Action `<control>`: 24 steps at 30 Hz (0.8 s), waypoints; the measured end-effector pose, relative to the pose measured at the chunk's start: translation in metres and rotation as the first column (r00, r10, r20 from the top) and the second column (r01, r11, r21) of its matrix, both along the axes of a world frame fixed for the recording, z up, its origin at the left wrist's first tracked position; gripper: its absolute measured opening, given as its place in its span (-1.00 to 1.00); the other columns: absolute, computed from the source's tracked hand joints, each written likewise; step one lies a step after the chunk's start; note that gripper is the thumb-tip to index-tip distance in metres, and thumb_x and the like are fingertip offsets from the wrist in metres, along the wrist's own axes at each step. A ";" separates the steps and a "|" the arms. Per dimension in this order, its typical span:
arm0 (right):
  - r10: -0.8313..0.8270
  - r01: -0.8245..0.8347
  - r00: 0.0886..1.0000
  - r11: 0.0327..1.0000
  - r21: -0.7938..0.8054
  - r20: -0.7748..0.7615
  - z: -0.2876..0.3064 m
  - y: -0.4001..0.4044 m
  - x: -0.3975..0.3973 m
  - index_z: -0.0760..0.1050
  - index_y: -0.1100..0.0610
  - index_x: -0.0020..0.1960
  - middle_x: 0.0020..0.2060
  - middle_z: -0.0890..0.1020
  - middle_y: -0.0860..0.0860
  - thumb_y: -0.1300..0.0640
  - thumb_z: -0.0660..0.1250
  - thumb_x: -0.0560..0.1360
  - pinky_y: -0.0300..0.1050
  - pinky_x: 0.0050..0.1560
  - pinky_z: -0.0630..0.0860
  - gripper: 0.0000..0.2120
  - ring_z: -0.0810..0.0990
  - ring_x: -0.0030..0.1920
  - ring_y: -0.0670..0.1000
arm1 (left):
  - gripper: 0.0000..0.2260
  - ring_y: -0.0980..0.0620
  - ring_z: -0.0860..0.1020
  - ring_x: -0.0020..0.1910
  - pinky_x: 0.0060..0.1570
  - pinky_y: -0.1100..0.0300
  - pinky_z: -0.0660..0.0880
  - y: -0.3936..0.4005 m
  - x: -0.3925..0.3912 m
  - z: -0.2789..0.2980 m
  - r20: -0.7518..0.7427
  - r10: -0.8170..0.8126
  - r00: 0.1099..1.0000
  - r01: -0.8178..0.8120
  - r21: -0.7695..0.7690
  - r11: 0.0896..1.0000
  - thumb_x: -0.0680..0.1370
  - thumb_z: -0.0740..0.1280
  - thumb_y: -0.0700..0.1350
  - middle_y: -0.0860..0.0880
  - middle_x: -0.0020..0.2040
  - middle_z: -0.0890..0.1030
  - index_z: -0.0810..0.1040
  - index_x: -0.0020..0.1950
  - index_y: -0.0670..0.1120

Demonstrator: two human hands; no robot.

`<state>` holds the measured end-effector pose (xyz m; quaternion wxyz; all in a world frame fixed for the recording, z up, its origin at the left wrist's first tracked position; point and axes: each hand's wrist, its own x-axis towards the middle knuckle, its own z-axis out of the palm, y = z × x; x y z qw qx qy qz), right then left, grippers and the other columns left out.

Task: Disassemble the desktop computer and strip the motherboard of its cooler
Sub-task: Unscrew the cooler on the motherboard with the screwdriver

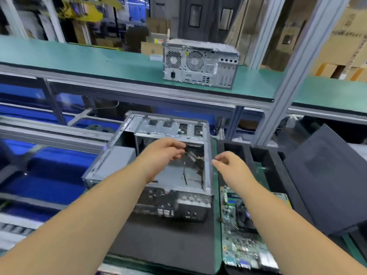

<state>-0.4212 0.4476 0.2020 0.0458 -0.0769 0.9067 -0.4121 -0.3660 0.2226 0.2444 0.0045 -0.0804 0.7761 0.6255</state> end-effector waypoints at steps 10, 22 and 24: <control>-0.275 0.317 0.874 0.948 -0.041 0.400 -0.013 -0.067 -0.072 0.26 0.19 0.47 0.40 0.38 0.14 -0.08 0.41 0.50 0.02 0.17 0.38 -0.32 0.42 0.30 0.20 | -0.76 0.11 0.55 -0.05 -0.16 0.54 0.39 -0.134 -0.050 -0.036 -0.119 0.222 0.968 -0.239 -0.157 0.958 0.54 0.26 -0.31 0.07 -0.07 0.61 0.60 0.03 -0.01; -0.298 0.055 0.797 0.901 0.429 0.524 -0.012 -0.096 -0.123 0.34 0.33 0.42 0.40 0.40 0.24 0.20 0.23 0.60 -0.03 0.27 0.40 -0.57 0.42 0.36 0.21 | -0.67 -0.08 0.48 -0.28 -0.36 0.21 0.37 -0.198 -0.097 -0.048 0.490 0.336 0.804 -0.073 -0.479 0.875 0.47 0.42 -0.13 -0.15 -0.17 0.51 0.46 0.17 -0.23; -0.344 0.031 0.796 0.845 0.534 0.498 -0.016 -0.097 -0.127 0.41 0.33 0.35 0.23 0.51 0.24 0.25 0.26 0.56 -0.08 0.03 0.51 -0.62 0.56 0.11 0.19 | -0.86 -0.09 0.39 -0.38 -0.42 0.25 0.28 -0.200 -0.103 -0.051 0.501 0.293 0.814 -0.032 -0.465 0.885 0.46 0.30 -0.31 -0.20 -0.26 0.45 0.47 0.00 -0.29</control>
